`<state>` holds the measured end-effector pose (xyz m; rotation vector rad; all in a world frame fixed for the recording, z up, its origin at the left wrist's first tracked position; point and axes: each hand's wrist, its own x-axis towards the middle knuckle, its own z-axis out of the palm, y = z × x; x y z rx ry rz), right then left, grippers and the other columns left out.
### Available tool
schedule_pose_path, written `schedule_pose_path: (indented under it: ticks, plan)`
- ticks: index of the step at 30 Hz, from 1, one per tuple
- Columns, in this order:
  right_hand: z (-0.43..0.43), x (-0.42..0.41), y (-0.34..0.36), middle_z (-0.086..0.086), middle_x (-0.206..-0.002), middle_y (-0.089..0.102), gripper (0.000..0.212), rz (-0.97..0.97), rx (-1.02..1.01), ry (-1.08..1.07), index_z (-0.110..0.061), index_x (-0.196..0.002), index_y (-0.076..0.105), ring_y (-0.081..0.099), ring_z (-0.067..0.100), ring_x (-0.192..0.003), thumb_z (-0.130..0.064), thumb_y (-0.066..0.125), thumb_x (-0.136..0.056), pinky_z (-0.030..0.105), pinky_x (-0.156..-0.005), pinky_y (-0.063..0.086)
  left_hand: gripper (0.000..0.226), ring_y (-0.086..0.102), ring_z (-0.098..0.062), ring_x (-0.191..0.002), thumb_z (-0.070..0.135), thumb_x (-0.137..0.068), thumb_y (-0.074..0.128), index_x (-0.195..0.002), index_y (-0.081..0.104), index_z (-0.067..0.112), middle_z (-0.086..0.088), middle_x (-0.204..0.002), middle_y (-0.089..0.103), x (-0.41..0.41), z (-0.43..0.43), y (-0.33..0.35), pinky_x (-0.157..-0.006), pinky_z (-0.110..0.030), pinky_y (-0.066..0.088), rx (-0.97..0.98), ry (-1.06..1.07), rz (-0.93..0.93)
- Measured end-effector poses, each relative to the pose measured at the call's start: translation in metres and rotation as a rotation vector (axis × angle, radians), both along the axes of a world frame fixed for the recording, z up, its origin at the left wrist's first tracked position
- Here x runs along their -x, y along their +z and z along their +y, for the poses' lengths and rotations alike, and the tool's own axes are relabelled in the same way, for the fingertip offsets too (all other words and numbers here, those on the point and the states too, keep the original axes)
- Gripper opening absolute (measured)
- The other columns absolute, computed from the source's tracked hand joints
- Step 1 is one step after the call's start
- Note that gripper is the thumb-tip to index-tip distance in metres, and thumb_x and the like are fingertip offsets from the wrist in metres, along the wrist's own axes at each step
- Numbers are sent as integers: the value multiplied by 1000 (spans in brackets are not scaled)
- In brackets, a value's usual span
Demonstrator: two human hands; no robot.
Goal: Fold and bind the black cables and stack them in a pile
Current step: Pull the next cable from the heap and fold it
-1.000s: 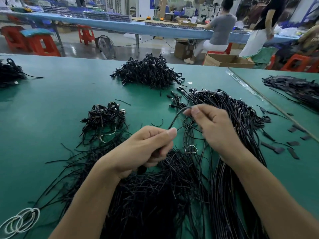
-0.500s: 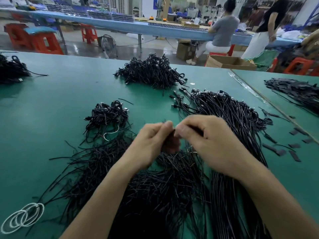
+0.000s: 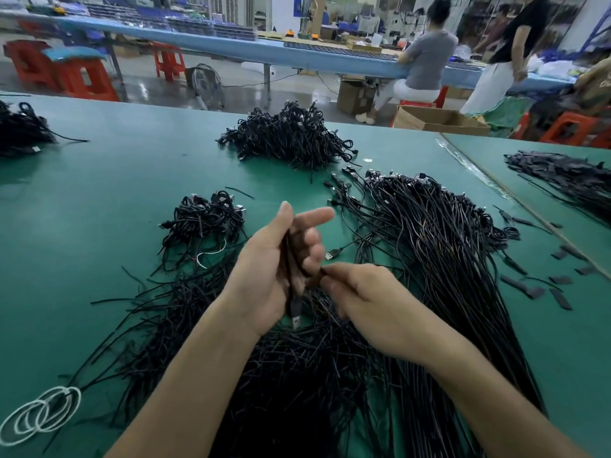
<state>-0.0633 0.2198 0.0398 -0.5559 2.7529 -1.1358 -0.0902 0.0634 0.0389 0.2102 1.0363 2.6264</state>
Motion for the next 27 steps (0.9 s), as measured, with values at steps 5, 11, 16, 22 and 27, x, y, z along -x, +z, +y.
schedule_pose_path:
  ticks: [5,11,16,22,27]
  plan:
    - [2,-10,13,-1,-64,56,34,-30,-236,86,-26,-69,46,52,20,-59,-34,47,-102,35,-58,43,40,71,-22,-106,36,-94,46,-116,67,10,-9,-109,75,6,8,-17,-85,-24,56,200,340,240]
    - [19,3,33,-17,-70,64,12,280,-17,-51,-35,-79,69,58,0,-63,-42,68,-89,23,-61,45,51,72,-25,-71,46,-97,42,-95,74,7,-5,-78,75,-4,10,-16,-66,-40,61,950,167,475]
    - [16,12,26,-11,-60,63,13,250,331,-111,-22,-76,72,49,1,-54,-31,78,-83,18,-55,40,63,34,-7,-29,47,-103,37,-53,62,18,3,-39,44,-12,6,-4,-31,-14,26,619,-88,155]
    - [8,-7,0,3,-67,67,22,144,216,-129,-25,-84,71,46,16,-46,-37,57,-97,37,-44,39,45,49,0,-41,40,-99,45,-73,71,14,9,-53,54,-7,-10,9,-38,-11,40,-122,-209,107]
    - [3,-16,4,-10,-73,57,20,172,-134,66,-24,-86,56,55,10,-65,-35,47,-100,30,-60,44,36,74,-19,-92,30,-97,47,-106,73,8,-10,-100,76,-7,5,-2,-77,-21,57,269,177,312]
